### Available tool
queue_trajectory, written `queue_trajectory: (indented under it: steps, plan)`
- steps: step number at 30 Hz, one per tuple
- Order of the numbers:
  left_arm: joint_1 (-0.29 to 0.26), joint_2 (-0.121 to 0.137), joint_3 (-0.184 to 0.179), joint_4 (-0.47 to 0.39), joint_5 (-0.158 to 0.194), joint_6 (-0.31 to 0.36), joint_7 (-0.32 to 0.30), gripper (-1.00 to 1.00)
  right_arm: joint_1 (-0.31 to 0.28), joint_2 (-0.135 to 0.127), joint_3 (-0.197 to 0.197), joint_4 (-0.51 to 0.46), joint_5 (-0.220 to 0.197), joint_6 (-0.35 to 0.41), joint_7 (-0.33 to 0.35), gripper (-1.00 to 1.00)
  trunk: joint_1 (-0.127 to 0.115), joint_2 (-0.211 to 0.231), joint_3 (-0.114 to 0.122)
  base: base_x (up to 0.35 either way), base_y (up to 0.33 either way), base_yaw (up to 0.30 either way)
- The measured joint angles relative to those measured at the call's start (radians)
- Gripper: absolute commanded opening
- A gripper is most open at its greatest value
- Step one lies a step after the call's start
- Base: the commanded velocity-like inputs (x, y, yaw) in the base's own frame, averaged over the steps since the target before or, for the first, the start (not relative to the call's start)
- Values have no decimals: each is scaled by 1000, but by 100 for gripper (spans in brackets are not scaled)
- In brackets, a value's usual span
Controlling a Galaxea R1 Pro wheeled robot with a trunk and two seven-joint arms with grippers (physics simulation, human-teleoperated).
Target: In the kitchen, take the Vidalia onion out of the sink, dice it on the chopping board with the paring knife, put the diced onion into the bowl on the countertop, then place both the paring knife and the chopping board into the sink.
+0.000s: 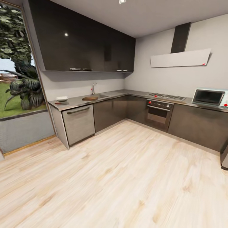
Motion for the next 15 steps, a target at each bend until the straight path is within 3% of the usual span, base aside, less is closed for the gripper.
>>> queue_trajectory:
  steps: [15]
  plan:
    - [0,0,0,0,0,0,0,100,0,0,0,0,0,0,0,100,0,0,0,243,-239,125]
